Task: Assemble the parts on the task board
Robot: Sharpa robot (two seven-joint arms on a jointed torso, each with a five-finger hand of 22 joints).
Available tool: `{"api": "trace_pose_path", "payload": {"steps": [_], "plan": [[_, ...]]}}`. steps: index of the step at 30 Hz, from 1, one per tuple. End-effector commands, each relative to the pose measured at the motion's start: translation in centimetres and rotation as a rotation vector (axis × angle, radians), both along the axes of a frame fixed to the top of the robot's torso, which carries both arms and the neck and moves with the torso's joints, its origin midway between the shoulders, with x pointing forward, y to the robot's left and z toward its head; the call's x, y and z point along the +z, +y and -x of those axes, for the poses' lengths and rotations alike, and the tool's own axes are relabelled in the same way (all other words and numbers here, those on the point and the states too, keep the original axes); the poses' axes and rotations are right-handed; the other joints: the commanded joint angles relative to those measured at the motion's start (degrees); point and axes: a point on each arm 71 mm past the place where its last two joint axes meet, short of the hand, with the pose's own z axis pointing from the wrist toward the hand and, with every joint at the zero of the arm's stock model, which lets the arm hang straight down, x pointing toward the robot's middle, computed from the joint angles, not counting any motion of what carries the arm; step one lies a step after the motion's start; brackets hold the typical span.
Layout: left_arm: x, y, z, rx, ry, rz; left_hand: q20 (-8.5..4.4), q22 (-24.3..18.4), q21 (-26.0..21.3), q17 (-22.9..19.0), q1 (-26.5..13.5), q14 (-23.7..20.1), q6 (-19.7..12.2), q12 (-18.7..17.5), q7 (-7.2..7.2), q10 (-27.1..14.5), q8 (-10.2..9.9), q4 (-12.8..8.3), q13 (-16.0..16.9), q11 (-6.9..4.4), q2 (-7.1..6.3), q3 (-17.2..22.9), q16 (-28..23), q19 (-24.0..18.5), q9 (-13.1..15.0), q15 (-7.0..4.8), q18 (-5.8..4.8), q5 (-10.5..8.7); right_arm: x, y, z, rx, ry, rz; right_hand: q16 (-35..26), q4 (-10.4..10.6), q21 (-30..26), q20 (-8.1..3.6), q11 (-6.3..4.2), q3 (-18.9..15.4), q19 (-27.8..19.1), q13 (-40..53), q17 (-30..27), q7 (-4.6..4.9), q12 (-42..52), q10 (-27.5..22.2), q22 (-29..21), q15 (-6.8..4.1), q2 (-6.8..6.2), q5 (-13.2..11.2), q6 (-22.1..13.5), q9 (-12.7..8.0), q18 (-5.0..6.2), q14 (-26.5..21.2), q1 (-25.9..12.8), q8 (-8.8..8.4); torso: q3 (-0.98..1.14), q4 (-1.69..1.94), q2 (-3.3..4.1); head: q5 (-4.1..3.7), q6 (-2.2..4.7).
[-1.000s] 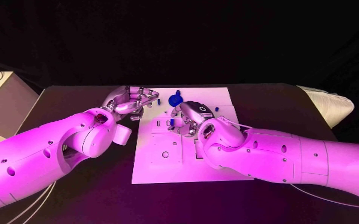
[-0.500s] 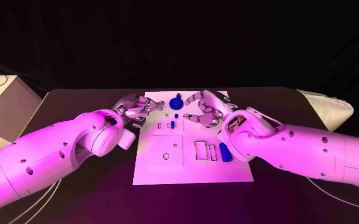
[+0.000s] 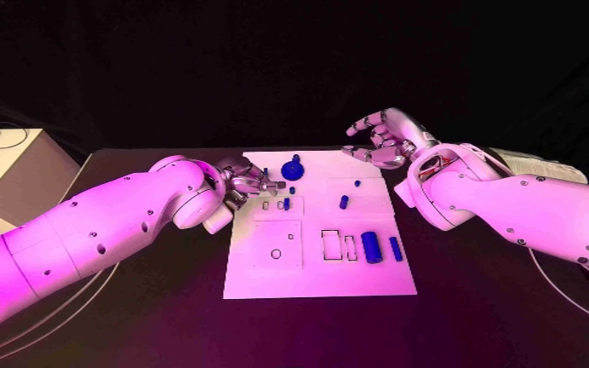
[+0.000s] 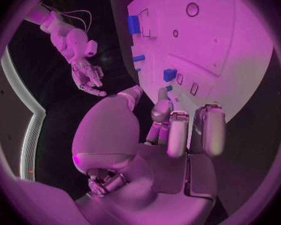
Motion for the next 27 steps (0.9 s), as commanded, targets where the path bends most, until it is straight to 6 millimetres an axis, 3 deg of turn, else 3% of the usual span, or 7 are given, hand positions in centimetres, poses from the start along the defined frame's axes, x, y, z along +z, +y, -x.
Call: {"api": "trace_pose_path", "payload": {"steps": [1,7,12,27], "plan": [[-0.3,-0.4,-0.3,-0.060,0.037,-0.134,-0.01,0.48,-0.17,13.62,-0.30,5.46,-0.37,-0.25,-0.08,-0.27,0.40,-0.03,-0.30,0.06,0.06,-0.23,-0.16,-0.18,0.07,-0.07,-0.26,0.37,-0.2,-0.4,-0.4,-0.009,0.069,-0.048,0.24,-0.02,0.13,0.44,0.09,-0.27,6.00,12.73,15.09,-0.13,-0.24,3.54,15.07,0.20,0.16,0.37,0.19,0.08,-0.82,6.08,-0.24,0.31,0.35,-0.09,-0.21,0.15,-0.25],[-0.2,-1.4,-1.2,-0.089,0.027,-0.204,0.04,0.42,-0.21,13.63,-0.17,5.46,-0.64,-0.61,-0.01,-0.63,0.44,-0.05,-0.77,0.13,0.19,-0.21,-0.16,-0.23,0.16,-0.02,-0.25,0.39,0.0,-0.9,-0.7,-0.029,0.080,-0.049,0.24,-0.02,0.13,0.44,0.10,-0.28,6.00,12.68,15.09,-0.12,-0.29,3.49,15.07,0.20,0.15,0.52,0.13,0.08,-0.82,6.08,-0.25,0.29,0.37,-0.04,-0.10,0.11,-0.41],[-0.1,-2.1,-1.9,-0.105,0.022,-0.242,0.07,0.53,-0.18,13.66,-0.19,5.47,-0.68,-0.77,0.01,-0.78,0.50,-0.01,-0.98,0.15,0.30,-0.19,-0.15,-0.17,0.22,0.01,-0.27,0.41,0.1,-1.1,-0.9,-0.040,0.083,-0.044,0.24,-0.02,0.13,0.43,0.11,-0.27,6.00,12.64,15.09,-0.10,-0.33,3.44,15.07,0.20,0.17,0.78,0.06,0.06,-0.82,6.08,-0.25,0.25,0.14,0.09,0.02,-0.01,-0.64],[-0.1,-3.2,-2.6,-0.163,0.051,-0.320,0.15,0.72,-0.16,13.75,-0.80,5.50,-0.16,-1.20,-0.32,-1.08,2.21,0.00,-1.42,-0.04,0.99,-0.48,-0.10,-0.11,1.67,-0.08,-0.30,0.40,0.2,-1.4,-1.1,-0.053,0.093,-0.038,0.24,-0.01,0.13,0.43,0.11,-0.27,6.00,12.65,15.09,-0.10,-0.32,3.45,15.07,0.21,0.17,1.07,0.01,0.06,-0.82,6.08,-0.28,0.24,-0.02,0.31,0.04,-0.35,-1.38]]}}
